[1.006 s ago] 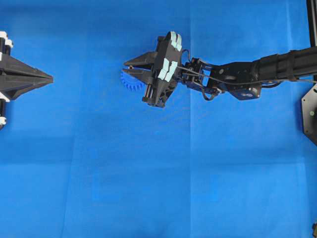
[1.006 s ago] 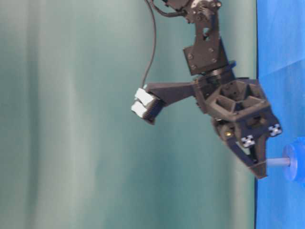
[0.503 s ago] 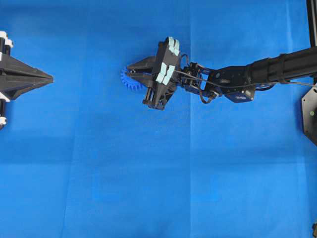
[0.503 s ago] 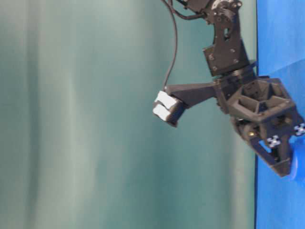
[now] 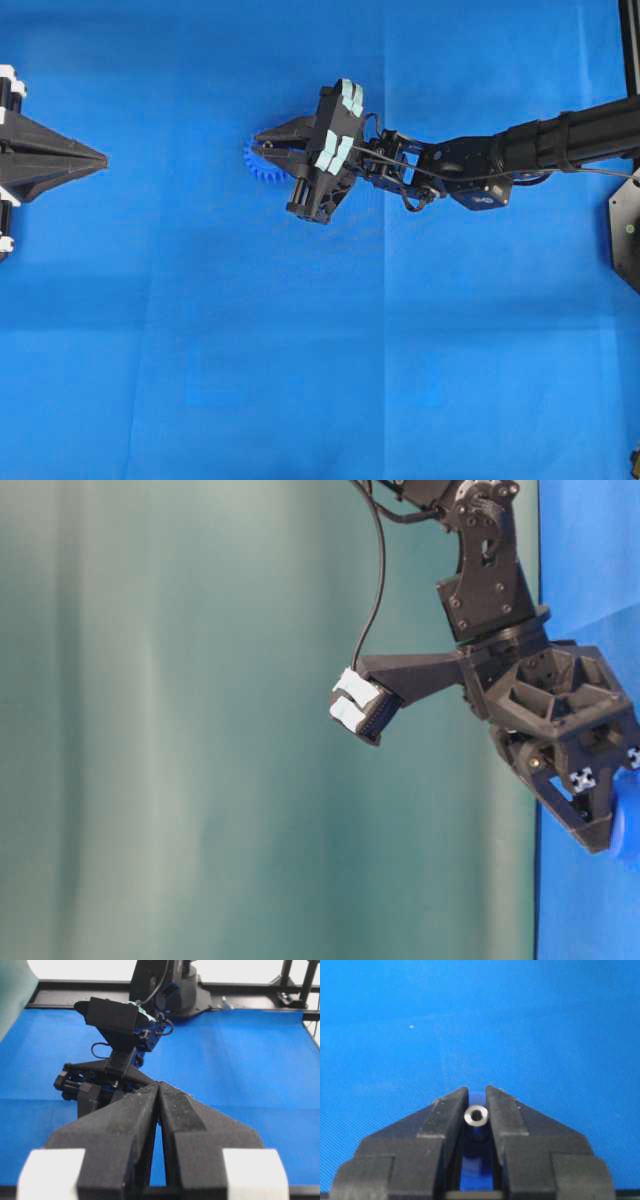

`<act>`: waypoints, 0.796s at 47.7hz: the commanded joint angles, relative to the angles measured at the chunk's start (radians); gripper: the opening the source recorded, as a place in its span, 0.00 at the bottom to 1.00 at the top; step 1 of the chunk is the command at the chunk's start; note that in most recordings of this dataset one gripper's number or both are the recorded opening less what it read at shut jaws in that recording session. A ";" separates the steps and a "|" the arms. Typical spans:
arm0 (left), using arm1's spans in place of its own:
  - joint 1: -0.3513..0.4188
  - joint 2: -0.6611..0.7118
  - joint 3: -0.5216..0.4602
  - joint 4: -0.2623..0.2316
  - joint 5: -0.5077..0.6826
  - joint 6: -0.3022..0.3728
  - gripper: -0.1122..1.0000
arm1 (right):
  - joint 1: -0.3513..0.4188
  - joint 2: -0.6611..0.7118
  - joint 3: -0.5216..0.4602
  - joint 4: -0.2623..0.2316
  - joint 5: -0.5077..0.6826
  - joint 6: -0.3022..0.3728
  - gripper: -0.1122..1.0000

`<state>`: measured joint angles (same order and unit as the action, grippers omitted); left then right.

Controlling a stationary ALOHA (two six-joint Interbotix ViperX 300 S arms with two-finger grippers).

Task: Insert the shaft placed at a random location into the center hole of the small gear at another random location.
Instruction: 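Lower the shaft into the gear's center hole, then open the right gripper and lift away from the gear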

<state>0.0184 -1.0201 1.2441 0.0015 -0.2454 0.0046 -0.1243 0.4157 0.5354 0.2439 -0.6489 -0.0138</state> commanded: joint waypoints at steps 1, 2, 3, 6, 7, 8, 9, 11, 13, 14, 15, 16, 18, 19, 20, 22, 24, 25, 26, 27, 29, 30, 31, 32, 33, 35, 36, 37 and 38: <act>0.003 0.005 -0.009 0.002 -0.005 0.000 0.10 | 0.002 -0.014 -0.014 0.003 0.005 -0.002 0.12; 0.003 0.005 -0.009 0.002 -0.005 0.000 0.10 | 0.002 -0.015 -0.014 0.003 0.005 -0.002 0.12; 0.003 0.005 -0.009 0.002 -0.005 0.000 0.10 | 0.003 -0.015 -0.014 0.003 0.006 -0.002 0.12; 0.005 0.005 -0.009 0.002 -0.005 0.000 0.10 | 0.002 -0.014 -0.014 0.003 0.011 -0.002 0.12; 0.003 0.005 -0.009 0.002 -0.005 0.000 0.10 | 0.002 -0.014 -0.014 0.003 0.011 -0.002 0.12; 0.003 0.005 -0.009 0.002 -0.003 0.000 0.10 | 0.003 -0.014 -0.014 0.003 0.011 -0.002 0.13; 0.003 0.005 -0.009 0.002 -0.005 0.000 0.10 | 0.002 -0.015 -0.014 0.003 0.012 -0.002 0.14; 0.003 0.005 -0.009 0.002 -0.005 0.000 0.10 | 0.002 -0.015 -0.014 0.003 0.012 -0.002 0.19; 0.003 0.005 -0.009 0.002 -0.005 0.000 0.10 | 0.002 -0.014 -0.014 0.003 0.014 -0.003 0.26; 0.003 0.005 -0.009 0.002 -0.005 0.000 0.10 | 0.002 -0.014 -0.014 0.003 0.014 -0.003 0.30; 0.003 0.005 -0.009 0.002 -0.005 0.000 0.10 | 0.002 -0.015 -0.014 0.003 0.015 -0.003 0.34; 0.003 0.005 -0.009 0.002 -0.005 0.000 0.10 | 0.002 -0.015 -0.014 0.003 0.017 -0.003 0.39; 0.003 0.003 -0.009 0.002 -0.005 0.000 0.10 | 0.002 -0.017 -0.014 0.003 0.017 -0.005 0.52; 0.003 0.005 -0.009 0.002 -0.005 0.000 0.10 | 0.002 -0.018 -0.014 0.003 0.018 -0.005 0.57; 0.003 0.003 -0.009 0.002 -0.005 0.000 0.10 | 0.002 -0.020 -0.014 0.003 0.018 -0.005 0.62; 0.003 0.005 -0.009 0.002 -0.005 0.000 0.10 | 0.002 -0.025 -0.012 0.003 0.018 -0.006 0.72; 0.003 0.005 -0.009 0.002 -0.005 0.000 0.10 | 0.002 -0.031 -0.011 0.003 0.018 -0.008 0.80; 0.003 0.005 -0.009 0.002 -0.005 0.000 0.10 | 0.002 -0.037 -0.011 0.003 0.020 -0.008 0.81; 0.003 0.005 -0.009 0.002 -0.005 0.000 0.10 | 0.003 -0.041 -0.009 0.003 0.021 -0.009 0.80; 0.003 0.005 -0.009 0.002 -0.005 0.000 0.10 | 0.002 -0.048 -0.009 0.003 0.023 -0.011 0.79; 0.003 0.005 -0.009 0.002 -0.005 0.000 0.10 | 0.002 -0.063 -0.008 0.003 0.028 -0.012 0.77; 0.003 0.005 -0.009 0.002 -0.005 0.000 0.10 | 0.002 -0.075 -0.006 0.003 0.034 -0.012 0.76; 0.003 0.005 -0.009 0.002 -0.005 0.000 0.10 | 0.002 -0.084 -0.006 0.003 0.040 -0.014 0.75; 0.003 0.005 -0.009 0.002 -0.005 -0.002 0.10 | 0.002 -0.094 -0.005 0.003 0.046 -0.014 0.75; 0.003 0.005 -0.009 0.002 -0.005 -0.002 0.10 | 0.002 -0.103 -0.005 0.000 0.051 -0.015 0.74; 0.003 0.005 -0.009 0.002 -0.005 -0.003 0.10 | 0.003 -0.121 -0.005 -0.002 0.061 -0.017 0.74; 0.003 0.005 -0.009 0.002 -0.005 -0.005 0.10 | 0.002 -0.130 -0.005 -0.003 0.066 -0.018 0.74; 0.003 0.005 -0.009 0.002 -0.005 -0.005 0.10 | 0.002 -0.140 -0.005 -0.005 0.072 -0.020 0.74; 0.003 0.005 -0.009 0.002 -0.005 -0.005 0.10 | 0.002 -0.149 -0.005 -0.005 0.077 -0.023 0.74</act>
<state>0.0184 -1.0201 1.2441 0.0000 -0.2454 0.0000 -0.1243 0.3313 0.5369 0.2439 -0.5814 -0.0322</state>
